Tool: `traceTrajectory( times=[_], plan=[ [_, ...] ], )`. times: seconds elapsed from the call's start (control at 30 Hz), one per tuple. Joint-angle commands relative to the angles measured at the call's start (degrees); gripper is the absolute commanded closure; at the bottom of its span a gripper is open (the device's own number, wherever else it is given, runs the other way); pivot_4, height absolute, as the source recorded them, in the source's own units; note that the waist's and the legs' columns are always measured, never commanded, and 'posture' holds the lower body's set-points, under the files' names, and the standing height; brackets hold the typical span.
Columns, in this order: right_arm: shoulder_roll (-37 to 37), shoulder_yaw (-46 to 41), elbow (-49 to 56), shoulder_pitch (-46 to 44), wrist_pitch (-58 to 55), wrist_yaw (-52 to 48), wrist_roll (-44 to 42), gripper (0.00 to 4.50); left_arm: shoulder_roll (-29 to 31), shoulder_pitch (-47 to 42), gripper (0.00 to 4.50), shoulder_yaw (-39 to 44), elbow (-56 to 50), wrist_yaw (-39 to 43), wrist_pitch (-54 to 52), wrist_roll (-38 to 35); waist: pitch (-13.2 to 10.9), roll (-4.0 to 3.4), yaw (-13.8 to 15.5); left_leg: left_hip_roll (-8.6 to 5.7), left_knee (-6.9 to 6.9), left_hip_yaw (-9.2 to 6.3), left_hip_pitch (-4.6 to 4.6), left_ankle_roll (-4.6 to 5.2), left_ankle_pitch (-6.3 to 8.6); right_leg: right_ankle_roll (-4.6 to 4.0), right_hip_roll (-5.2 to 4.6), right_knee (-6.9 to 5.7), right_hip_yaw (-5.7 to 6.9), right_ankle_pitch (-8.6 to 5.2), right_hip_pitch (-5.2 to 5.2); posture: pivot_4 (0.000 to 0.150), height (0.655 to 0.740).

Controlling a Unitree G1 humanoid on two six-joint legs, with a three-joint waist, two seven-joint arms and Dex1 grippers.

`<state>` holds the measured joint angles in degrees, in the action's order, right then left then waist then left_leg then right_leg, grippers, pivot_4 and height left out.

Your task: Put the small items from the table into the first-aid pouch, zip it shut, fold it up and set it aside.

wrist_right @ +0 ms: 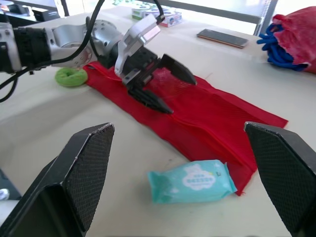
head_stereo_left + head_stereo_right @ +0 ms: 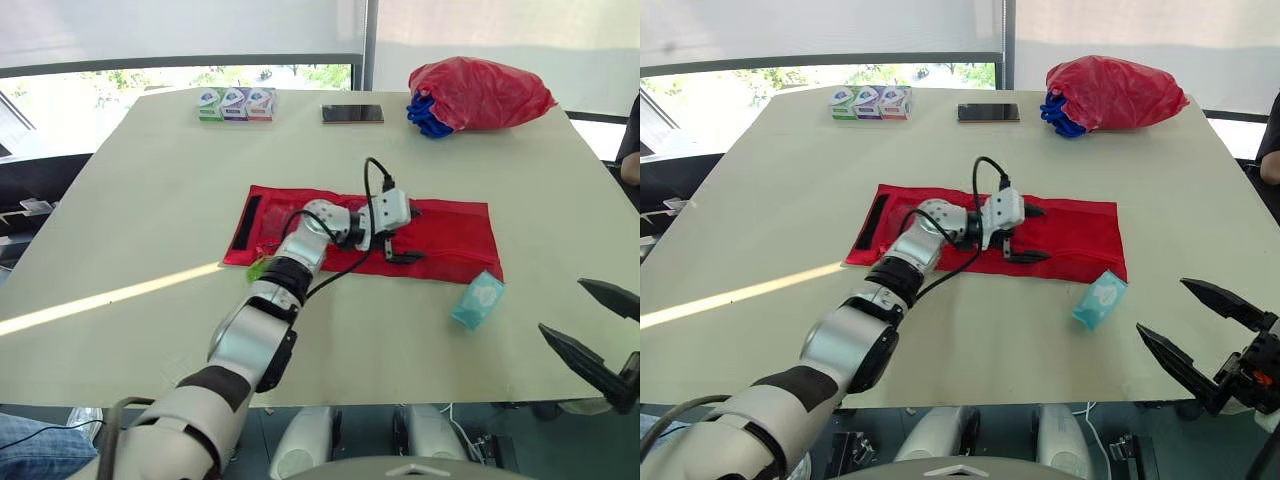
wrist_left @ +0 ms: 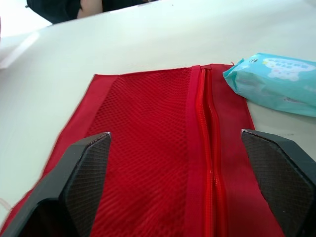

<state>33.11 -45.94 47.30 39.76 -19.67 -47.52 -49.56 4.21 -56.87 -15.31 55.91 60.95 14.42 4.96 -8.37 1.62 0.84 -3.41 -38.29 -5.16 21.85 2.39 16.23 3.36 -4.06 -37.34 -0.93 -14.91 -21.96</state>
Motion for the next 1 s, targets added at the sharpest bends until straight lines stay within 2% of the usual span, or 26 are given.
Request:
traceTrajectory(
  times=[0.03,0.33,0.43,0.47,0.67,0.7,1.0],
  plan=[
    [-1.11,0.14,1.41,0.02,1.95,2.05,2.35,0.00,-2.02,-2.92,0.04,-1.08,2.77,-3.60,2.30,2.18,0.00,0.00,0.00,-0.01,0.00,0.00,0.01,0.00,0.00,0.00,0.00,0.00,0.00,0.00,0.00,0.150,0.7400],
    [-2.87,2.04,1.64,0.37,4.13,3.24,5.02,0.00,-6.81,-6.43,0.04,-3.36,11.23,-13.57,2.72,8.20,-0.01,0.01,-0.01,-0.03,0.00,0.01,0.01,0.00,0.00,0.03,0.00,0.03,0.00,0.00,0.01,0.150,0.7400],
    [-2.86,2.09,1.39,0.28,4.47,3.30,5.24,0.00,-8.16,-6.65,0.81,-3.20,12.64,-15.68,2.09,8.77,-0.01,0.01,0.02,-0.03,0.00,0.00,0.00,0.00,0.00,0.03,0.00,0.04,0.00,0.00,0.03,0.150,0.7400],
    [-2.89,2.15,1.34,0.25,4.57,3.31,5.32,0.00,-8.61,-6.80,1.20,-2.90,13.14,-16.87,1.52,8.88,-0.01,0.01,0.02,-0.04,0.00,0.00,0.00,0.00,0.00,0.04,0.00,0.05,0.01,0.01,0.05,0.150,0.7400],
    [-3.31,3.91,1.56,0.27,4.95,3.75,6.15,0.00,-9.79,-6.94,4.03,-0.58,14.42,-21.88,-1.64,7.70,-0.01,0.00,-0.04,-0.04,0.01,-0.03,-0.04,0.01,0.01,0.09,0.01,0.14,0.02,0.03,0.12,0.150,0.7400],
    [-3.37,4.25,1.62,0.28,4.92,3.81,6.26,0.00,-9.76,-6.79,4.38,-0.11,14.39,-22.19,-2.40,7.27,-0.01,-0.01,-0.08,-0.04,0.01,-0.03,-0.04,0.01,0.01,0.09,0.01,0.14,0.02,0.03,0.12,0.150,0.7400],
    [-2.95,8.69,1.85,-1.40,4.47,5.20,7.28,0.00,-5.31,-2.65,4.48,4.45,9.76,-22.73,-6.05,4.16,0.01,-0.07,-0.35,0.00,0.04,0.00,-0.10,0.00,0.00,0.09,0.02,0.14,-0.01,0.04,0.12,0.150,0.7400]
  ],
)
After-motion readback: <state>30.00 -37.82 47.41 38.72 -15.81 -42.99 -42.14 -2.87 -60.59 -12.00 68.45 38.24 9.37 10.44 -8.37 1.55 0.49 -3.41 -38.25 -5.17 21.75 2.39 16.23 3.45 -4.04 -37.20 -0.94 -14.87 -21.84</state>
